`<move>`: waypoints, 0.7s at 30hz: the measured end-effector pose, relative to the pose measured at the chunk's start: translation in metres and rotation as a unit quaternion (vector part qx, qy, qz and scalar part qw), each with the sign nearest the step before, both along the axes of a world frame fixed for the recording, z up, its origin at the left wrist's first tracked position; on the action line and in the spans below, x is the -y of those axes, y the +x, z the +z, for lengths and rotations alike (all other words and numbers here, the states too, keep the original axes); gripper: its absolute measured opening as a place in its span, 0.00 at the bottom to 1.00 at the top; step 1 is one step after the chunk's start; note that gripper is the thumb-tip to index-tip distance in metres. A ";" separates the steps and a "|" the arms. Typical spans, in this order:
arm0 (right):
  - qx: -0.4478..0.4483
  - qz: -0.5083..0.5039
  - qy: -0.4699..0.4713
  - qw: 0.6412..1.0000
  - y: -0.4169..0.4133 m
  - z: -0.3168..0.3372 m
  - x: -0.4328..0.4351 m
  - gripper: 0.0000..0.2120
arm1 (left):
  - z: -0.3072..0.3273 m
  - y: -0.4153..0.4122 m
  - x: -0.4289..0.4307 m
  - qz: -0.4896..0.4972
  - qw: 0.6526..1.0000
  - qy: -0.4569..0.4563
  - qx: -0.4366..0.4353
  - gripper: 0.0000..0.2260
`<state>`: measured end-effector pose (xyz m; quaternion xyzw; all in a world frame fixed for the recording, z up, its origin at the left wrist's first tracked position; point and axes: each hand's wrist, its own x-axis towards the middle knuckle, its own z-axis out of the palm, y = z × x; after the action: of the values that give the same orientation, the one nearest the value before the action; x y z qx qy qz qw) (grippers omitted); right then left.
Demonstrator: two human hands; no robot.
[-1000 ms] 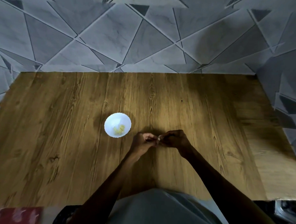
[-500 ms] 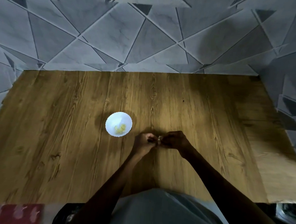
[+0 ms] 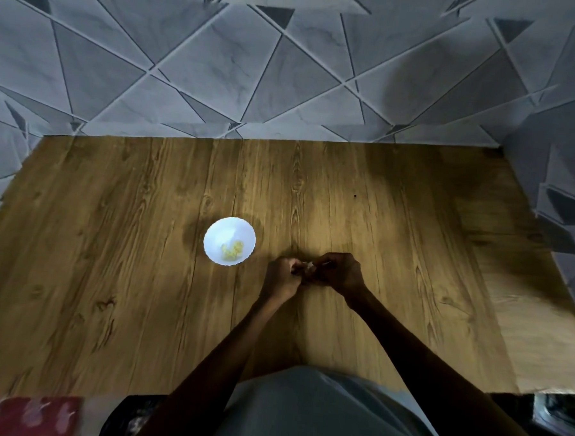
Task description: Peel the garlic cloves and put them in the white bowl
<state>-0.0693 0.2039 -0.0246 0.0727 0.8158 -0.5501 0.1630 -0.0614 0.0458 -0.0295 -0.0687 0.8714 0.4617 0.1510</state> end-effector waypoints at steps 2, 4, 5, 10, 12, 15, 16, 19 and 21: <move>-0.027 0.009 0.010 1.000 0.001 0.001 0.000 0.07 | -0.002 -0.001 0.001 0.006 1.000 0.004 0.012 0.11; -0.050 0.011 0.006 0.999 0.002 0.002 -0.001 0.06 | -0.003 -0.002 0.002 0.013 0.999 0.014 0.027 0.11; -0.058 0.009 0.002 0.998 0.002 0.002 -0.001 0.06 | -0.003 -0.002 0.003 0.022 0.999 0.021 0.033 0.11; -0.072 -0.008 0.004 0.997 0.004 0.003 0.003 0.07 | -0.002 -0.004 0.000 0.078 0.994 0.053 0.051 0.12; -0.083 -0.002 0.011 0.997 0.003 0.003 0.002 0.07 | -0.001 -0.004 -0.001 0.102 0.991 0.070 0.060 0.11; -0.096 0.030 0.020 0.995 0.002 0.001 -0.001 0.08 | -0.002 -0.005 -0.001 0.114 0.986 0.099 0.073 0.09; -0.096 0.043 0.031 0.994 0.002 0.001 -0.002 0.09 | -0.001 -0.005 -0.001 0.114 0.985 0.105 0.077 0.09; -0.106 0.070 0.072 0.989 -0.001 -0.001 -0.006 0.09 | -0.003 -0.004 0.000 0.105 0.982 0.124 0.096 0.11; -0.119 0.084 0.090 0.985 -0.002 -0.004 -0.008 0.09 | -0.001 -0.003 0.000 0.106 0.979 0.138 0.109 0.12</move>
<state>-0.0714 0.2117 -0.0285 -0.0476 0.8790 -0.4632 0.1026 -0.0646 0.0455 -0.0304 -0.1889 0.7654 0.5807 0.2032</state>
